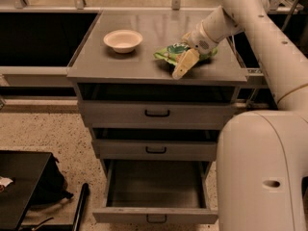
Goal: Place green rice chip bag into bottom drawer
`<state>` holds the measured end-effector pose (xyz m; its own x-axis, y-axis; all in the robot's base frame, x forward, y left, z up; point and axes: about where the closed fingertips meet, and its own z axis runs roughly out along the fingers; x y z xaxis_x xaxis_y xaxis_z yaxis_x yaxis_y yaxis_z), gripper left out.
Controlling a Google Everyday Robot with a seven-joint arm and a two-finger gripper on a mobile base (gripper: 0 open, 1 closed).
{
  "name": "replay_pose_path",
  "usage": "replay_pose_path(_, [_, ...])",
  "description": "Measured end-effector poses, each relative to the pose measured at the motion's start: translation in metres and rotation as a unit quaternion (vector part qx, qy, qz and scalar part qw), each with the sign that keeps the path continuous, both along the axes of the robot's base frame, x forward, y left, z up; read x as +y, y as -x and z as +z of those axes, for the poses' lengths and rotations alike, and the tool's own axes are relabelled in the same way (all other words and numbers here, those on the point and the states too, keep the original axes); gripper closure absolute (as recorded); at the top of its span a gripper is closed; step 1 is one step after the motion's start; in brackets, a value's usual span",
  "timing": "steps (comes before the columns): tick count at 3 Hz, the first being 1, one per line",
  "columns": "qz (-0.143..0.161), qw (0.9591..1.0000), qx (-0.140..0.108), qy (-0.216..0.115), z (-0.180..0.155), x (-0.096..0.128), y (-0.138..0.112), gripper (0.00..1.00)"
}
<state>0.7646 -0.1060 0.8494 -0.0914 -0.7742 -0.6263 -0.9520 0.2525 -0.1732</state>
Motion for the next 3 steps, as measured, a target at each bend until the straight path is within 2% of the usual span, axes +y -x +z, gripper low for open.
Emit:
replay_pose_path(1, [0.0, 1.0, 0.0, 0.0, 0.0, 0.0, 0.0, 0.19])
replay_pose_path(3, [0.0, 1.0, 0.0, 0.0, -0.0001, 0.0001, 0.0, 0.66])
